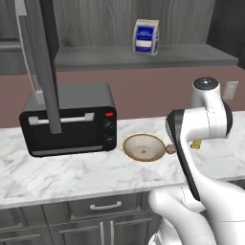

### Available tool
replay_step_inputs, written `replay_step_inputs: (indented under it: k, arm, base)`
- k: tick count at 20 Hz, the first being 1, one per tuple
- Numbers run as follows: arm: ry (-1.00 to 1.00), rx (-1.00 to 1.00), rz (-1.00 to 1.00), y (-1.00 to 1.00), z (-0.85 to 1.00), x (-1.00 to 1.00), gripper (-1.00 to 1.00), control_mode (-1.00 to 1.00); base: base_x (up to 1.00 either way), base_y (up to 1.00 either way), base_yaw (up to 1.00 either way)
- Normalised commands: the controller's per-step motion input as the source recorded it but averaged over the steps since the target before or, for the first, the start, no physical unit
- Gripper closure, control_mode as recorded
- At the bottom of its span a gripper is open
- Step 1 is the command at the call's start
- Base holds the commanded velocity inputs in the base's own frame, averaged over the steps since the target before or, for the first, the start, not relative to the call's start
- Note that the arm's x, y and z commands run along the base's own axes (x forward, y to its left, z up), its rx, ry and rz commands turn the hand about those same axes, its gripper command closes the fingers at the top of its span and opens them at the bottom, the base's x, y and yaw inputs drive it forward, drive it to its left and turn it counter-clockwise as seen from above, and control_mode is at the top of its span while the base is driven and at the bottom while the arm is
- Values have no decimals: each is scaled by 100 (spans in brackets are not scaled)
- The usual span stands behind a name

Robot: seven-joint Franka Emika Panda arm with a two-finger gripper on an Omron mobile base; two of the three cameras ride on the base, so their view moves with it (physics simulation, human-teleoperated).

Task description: Pick the egg and butter from the fridge and place them by the bowl for mixing.

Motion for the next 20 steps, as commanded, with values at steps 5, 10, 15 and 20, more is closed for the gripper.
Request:
replay_step_inputs:
  k: [5, 10, 15, 20]
  arm:
    - [0, 0, 0, 0, 0, 0, 100, 100]
    - [0, 0, 0, 0, 0, 0, 100, 100]
    - [0, 0, 0, 0, 0, 0, 100, 100]
    - [0, 0, 0, 0, 0, 0, 100, 100]
  base:
    - [47, -9, -4]
    - [30, -3, -5]
    - [0, 0, 0]
    - [0, 0, 0]
